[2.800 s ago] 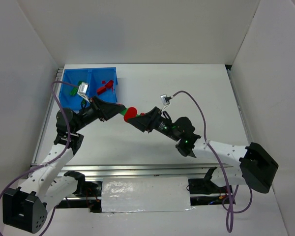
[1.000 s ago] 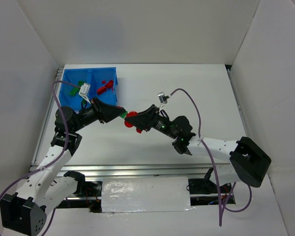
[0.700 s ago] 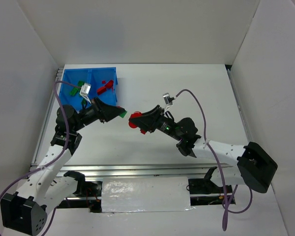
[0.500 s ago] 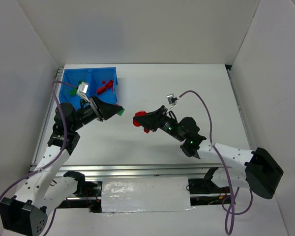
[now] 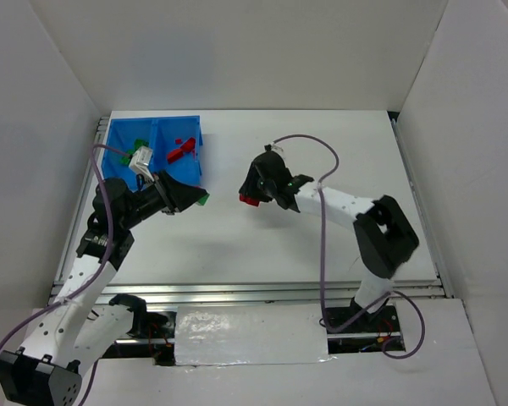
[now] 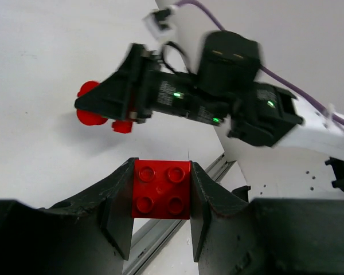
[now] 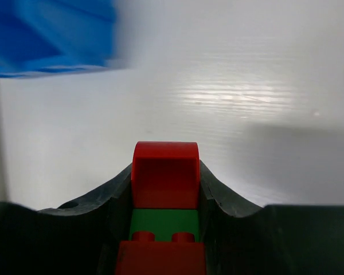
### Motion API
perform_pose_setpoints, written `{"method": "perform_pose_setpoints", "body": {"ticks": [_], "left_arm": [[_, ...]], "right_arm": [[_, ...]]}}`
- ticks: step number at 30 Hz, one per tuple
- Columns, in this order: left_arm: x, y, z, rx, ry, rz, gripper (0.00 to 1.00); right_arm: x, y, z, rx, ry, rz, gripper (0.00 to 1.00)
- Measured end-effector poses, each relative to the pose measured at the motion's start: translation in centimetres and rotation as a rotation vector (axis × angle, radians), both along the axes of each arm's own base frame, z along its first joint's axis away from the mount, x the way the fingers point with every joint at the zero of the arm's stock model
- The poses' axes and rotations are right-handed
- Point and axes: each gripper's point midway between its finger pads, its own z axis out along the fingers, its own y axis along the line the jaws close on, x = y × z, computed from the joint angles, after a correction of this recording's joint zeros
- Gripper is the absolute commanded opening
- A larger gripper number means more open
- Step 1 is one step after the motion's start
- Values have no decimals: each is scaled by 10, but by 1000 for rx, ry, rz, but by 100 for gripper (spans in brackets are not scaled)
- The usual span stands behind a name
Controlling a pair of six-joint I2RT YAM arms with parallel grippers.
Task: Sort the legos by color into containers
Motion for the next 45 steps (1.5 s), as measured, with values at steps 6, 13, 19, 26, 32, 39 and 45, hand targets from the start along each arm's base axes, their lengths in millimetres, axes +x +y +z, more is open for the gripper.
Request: {"method": "perform_pose_setpoints", "body": {"ticks": [6,13,19,26,32,39,45], "left_arm": [[-10,5,-1,56,-18,-2,0],[-15,9,-7,97,-22,-5,0],[-15,8,-7,100,-23,-8,0],[-15,8,-8,102,-26,-9,0],[-16,3,-15,89,-27,-45,0],[-29,-9,2,-17,-116,-136,0],[-48,-18,24,-151,-184,-223,0]], "right_arm": [[10,-25,-84,-283,201,-48,7],[-1,-39,-93,-361,252,-49,71],[-3,-43,-94,-382,258,-44,100],[-4,-44,-58,-339,204,-49,100],[-41,-39,49,-108,-14,78,98],[-164,10,138,309,-345,568,92],[-198,32,158,503,-418,702,81]]}}
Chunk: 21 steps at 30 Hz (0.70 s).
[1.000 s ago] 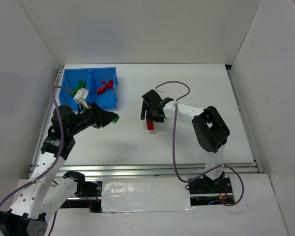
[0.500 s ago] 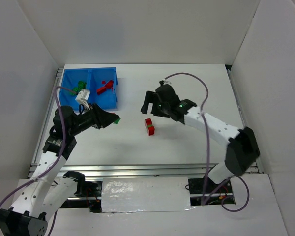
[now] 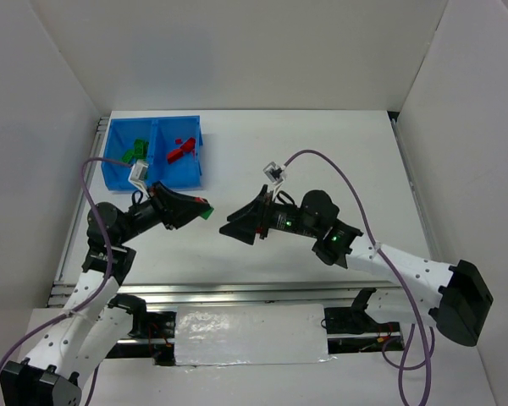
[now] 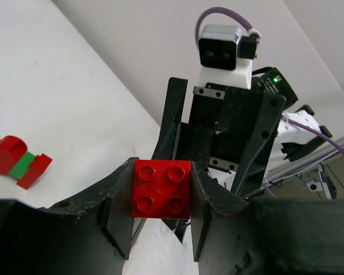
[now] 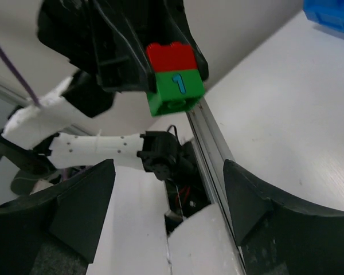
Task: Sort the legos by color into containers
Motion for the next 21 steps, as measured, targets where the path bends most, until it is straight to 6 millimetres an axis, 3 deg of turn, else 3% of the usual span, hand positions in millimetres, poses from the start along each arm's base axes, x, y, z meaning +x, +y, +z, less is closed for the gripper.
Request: {"method": "perform_pose_setpoints", "body": {"ticks": [5,10,16,21], "left_arm": [[-13,-2,7,-80,-21,-43,0],[-19,-1,15,-123,-31,-57,0],[2,6,15,-107,191,65,0],[7,10,-1,-115,373,119,0]], "right_arm": [[-4,10,29,142,-11,11,71],[-2,16,44,209,-11,-32,85],[-11,31,30,84,-237,-137,87],[2,29,10,-67,-419,-217,84]]}}
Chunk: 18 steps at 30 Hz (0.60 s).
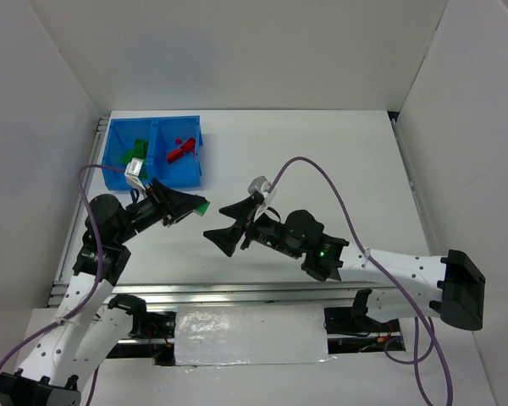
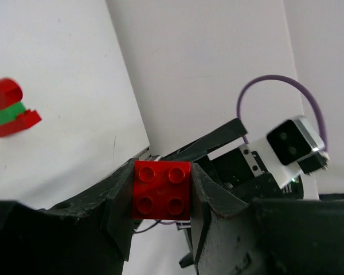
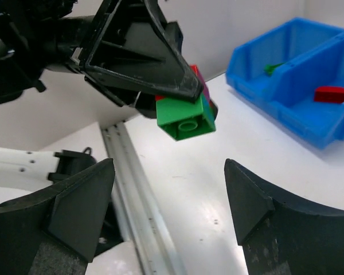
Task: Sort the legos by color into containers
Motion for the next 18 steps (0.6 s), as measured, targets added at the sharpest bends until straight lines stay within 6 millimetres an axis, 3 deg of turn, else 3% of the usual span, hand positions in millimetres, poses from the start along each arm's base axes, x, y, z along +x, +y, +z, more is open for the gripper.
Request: {"method": "perform_pose_setpoints", "body": {"ticks": [4,15,18], "left_arm": [[0,1,-14,-4,99,12,0],[-5,-4,-21,-71,194,-31,0],[-6,-7,-24,-84,217,-50,0]], "right_arm": [[8,-1,-1,-56,-83,-43,81],[24,14,5,-102,-170,-85,70],[26,18,1,-118,-177,-88,58]]}}
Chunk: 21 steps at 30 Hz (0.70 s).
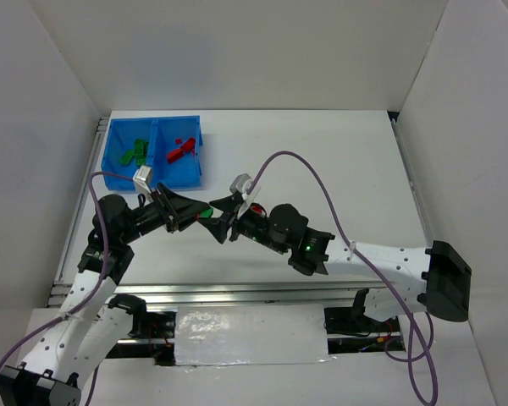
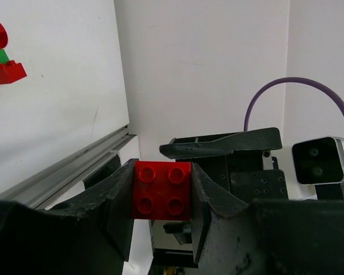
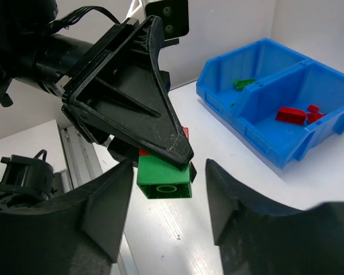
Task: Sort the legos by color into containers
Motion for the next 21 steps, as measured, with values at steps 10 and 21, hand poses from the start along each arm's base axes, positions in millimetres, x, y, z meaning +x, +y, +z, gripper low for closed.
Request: {"method": "perform_pose_setpoints", "body": {"ticks": [10,21], "left_arm": [[0,-1,2,-16,11,-7,0],[21,6,10,-45,-50,-52,0]], "right_arm": [[2,3,1,-15,-20,-1,0],[-9,-45,-14,-10,-17,-27,0]]}}
